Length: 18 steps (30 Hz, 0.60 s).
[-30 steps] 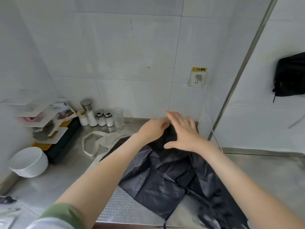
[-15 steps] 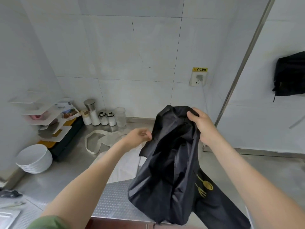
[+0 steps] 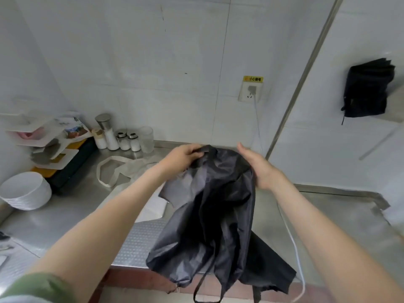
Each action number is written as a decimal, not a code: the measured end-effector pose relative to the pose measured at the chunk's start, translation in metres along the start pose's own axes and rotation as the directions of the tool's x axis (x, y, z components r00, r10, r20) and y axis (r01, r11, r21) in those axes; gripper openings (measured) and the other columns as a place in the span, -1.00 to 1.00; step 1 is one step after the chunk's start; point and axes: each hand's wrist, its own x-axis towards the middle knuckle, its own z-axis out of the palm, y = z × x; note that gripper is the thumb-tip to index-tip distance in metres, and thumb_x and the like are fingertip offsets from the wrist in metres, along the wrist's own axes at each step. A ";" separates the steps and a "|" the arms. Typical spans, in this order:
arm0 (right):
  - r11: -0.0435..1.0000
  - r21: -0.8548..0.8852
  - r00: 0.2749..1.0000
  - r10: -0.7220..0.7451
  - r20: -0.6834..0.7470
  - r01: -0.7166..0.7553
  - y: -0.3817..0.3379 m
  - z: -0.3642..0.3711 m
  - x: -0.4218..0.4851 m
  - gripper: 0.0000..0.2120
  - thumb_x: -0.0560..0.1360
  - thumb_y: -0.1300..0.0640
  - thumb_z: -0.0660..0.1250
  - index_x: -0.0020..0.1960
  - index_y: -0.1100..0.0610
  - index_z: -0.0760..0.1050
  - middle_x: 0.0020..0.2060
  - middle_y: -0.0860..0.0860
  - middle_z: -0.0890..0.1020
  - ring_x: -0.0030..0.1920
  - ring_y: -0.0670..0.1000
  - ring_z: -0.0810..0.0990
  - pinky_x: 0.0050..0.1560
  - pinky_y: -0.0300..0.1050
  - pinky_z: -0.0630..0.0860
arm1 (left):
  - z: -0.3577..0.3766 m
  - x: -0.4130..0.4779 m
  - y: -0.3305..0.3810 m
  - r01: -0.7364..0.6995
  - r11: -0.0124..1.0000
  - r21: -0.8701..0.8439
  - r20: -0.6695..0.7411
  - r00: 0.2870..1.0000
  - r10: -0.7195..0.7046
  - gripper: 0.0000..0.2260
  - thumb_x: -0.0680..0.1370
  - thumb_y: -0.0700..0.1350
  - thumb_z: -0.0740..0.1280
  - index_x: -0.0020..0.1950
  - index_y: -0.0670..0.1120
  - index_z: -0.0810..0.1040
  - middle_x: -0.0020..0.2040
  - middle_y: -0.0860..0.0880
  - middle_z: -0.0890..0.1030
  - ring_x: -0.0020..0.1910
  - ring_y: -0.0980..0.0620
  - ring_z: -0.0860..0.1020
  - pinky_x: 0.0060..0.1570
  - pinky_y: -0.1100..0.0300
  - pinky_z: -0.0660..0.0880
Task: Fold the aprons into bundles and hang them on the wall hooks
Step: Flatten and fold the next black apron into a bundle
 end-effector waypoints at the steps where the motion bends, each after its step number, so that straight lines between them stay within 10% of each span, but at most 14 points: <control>1: 0.982 -0.179 0.998 0.067 0.019 -0.062 -0.001 -0.002 -0.003 -0.27 0.37 -0.40 0.20 0.35 0.06 0.48 0.31 0.01 0.53 0.29 0.00 0.51 0.37 0.01 0.37 | -0.001 -0.001 0.000 -0.064 0.978 0.199 -0.001 0.998 0.066 -0.84 0.62 -0.23 0.23 0.06 -0.10 0.61 -0.05 0.06 0.67 -0.04 0.12 0.59 0.00 0.22 0.45; 4: 0.925 -0.380 0.991 0.055 0.120 -0.005 -0.008 0.014 -0.007 -0.17 0.24 -0.53 0.29 0.39 -0.11 0.37 0.40 -0.02 0.42 0.39 -0.03 0.39 0.44 0.02 0.24 | 0.002 -0.005 0.013 -0.189 0.838 0.511 0.035 0.979 0.200 -0.80 0.59 -0.21 0.21 0.13 -0.10 0.59 0.08 -0.09 0.65 0.07 -0.11 0.57 0.06 0.06 0.46; 7: 0.833 -0.539 0.991 -0.087 0.098 0.127 -0.015 0.054 -0.007 -0.25 0.39 -0.13 0.47 0.46 -0.06 0.17 0.32 -0.10 0.38 0.34 -0.08 0.36 0.34 -0.14 0.32 | 0.006 -0.012 0.040 -0.173 0.759 0.628 -0.051 0.964 0.262 -0.78 0.58 -0.20 0.18 0.20 -0.12 0.48 0.00 -0.11 0.61 -0.05 -0.16 0.56 -0.17 0.05 0.44; 10: 0.656 -0.741 0.977 -0.215 0.000 0.144 -0.014 0.078 -0.011 -0.62 0.49 0.05 0.41 0.26 0.06 0.43 0.08 -0.04 0.60 0.07 -0.04 0.57 0.08 -0.16 0.48 | -0.008 -0.025 0.032 -0.108 0.865 0.490 -0.210 0.948 0.238 -0.70 0.59 -0.08 0.26 0.28 -0.09 0.33 -0.13 0.00 0.54 -0.16 -0.08 0.51 -0.23 0.11 0.34; 14: 0.877 -0.434 0.935 -0.308 -0.178 0.206 -0.003 0.087 -0.026 -0.89 0.56 0.16 0.31 0.02 0.15 0.60 -0.07 0.06 0.69 -0.05 0.02 0.65 0.07 -0.06 0.54 | -0.053 -0.062 -0.013 0.051 0.997 0.058 0.127 0.990 -0.058 -0.40 0.36 0.27 0.45 0.29 0.02 0.42 0.06 0.13 0.60 0.04 0.19 0.56 0.09 0.21 0.44; 18: 0.948 -0.054 0.920 -0.316 -0.232 0.312 0.003 0.092 -0.049 -0.88 0.57 0.26 0.26 0.03 0.20 0.57 -0.11 0.07 0.68 -0.10 0.04 0.66 0.07 -0.06 0.57 | -0.063 -0.086 -0.054 0.078 0.995 -0.063 0.280 0.958 -0.057 -0.90 0.51 -0.06 0.42 -0.10 -0.06 0.56 -0.10 0.10 0.67 0.00 0.13 0.60 0.32 -0.01 0.39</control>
